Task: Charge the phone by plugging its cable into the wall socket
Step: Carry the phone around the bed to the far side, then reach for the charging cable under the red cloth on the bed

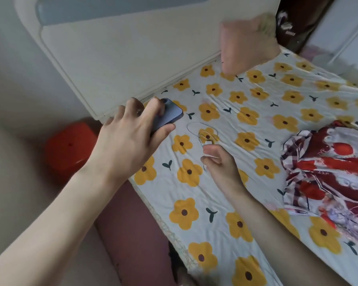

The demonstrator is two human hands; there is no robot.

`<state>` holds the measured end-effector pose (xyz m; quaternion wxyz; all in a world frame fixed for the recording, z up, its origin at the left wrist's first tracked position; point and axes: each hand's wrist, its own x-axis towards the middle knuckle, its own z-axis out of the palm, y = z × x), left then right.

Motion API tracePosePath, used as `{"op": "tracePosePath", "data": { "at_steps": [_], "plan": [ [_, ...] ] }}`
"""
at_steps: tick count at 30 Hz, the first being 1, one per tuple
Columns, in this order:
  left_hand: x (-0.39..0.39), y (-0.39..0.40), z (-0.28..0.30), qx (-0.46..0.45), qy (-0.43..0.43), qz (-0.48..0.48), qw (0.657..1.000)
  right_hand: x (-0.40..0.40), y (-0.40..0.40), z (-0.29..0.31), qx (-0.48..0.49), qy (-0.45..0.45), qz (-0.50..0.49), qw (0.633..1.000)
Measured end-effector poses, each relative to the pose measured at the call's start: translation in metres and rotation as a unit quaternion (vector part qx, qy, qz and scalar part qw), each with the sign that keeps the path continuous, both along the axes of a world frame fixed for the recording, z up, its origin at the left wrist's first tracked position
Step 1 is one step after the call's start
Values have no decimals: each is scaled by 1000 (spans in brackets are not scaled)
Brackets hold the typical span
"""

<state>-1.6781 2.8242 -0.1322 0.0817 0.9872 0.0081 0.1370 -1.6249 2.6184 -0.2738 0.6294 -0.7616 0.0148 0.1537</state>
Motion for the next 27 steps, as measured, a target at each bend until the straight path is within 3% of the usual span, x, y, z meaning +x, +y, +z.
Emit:
{"op": "tracePosePath", "data": {
  "at_steps": [6,17,22,27],
  "plan": [
    [87,34,-49,-11,24,-10,1000,78,25,-62,-25,20,-40,999],
    [197,49,-169,-11,21,-67,998,147,45,-212,-125,21,-89,988],
    [217,54,-228,-32,35,-97,994,178,50,-280,-236,-16,-64,969],
    [215,64,-276,-37,74,-104,991,230,48,-339,-396,3,-35,918]
  ]
}}
